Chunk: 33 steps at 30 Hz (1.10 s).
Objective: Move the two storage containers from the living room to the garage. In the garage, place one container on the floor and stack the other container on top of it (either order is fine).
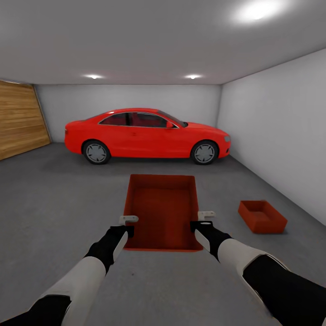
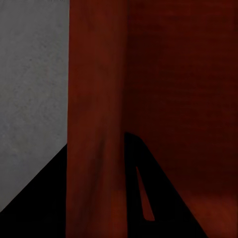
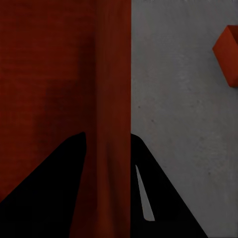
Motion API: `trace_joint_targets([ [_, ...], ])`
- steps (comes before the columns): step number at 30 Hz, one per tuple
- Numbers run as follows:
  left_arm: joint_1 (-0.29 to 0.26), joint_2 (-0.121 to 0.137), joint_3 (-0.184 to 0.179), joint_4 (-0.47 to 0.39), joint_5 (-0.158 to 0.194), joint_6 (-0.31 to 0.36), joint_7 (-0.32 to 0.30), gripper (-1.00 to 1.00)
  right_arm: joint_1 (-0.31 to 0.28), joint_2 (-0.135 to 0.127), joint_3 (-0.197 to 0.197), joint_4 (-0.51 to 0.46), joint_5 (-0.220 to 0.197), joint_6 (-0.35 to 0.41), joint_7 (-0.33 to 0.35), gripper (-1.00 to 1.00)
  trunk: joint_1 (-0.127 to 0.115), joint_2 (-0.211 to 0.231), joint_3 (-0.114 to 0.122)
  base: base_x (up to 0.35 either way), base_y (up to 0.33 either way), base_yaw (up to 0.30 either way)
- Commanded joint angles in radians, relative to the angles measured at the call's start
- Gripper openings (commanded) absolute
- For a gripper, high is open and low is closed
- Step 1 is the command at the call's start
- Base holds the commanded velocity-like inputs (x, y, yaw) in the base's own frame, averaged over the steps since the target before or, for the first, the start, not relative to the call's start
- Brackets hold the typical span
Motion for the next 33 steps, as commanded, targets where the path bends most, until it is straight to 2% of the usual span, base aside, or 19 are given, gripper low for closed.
trace_joint_targets([
  [1, 0.000, 0.000, 0.003, 0.001, 0.016, 0.005, 0.004, -1.00, 0.000, -0.001, 0.039, -0.003, 0.026, -0.002, -0.007, -1.00, 0.001, -0.001, 0.000, 0.322, 0.000, 0.000],
  [15, 0.000, 0.000, 0.003, 0.001, 0.016, 0.004, 0.004, -1.00, 0.000, -0.001, 0.039, -0.003, 0.026, -0.002, -0.007, -1.00, 0.001, -0.001, 0.000, 0.322, 0.005, 0.000],
  [33, 0.000, 0.000, 0.003, 0.001, 0.016, 0.005, 0.004, -1.00, 0.000, -0.001, 0.039, -0.003, 0.026, -0.002, -0.007, -1.00, 0.001, -0.001, 0.000, 0.322, 0.071, 0.000],
])
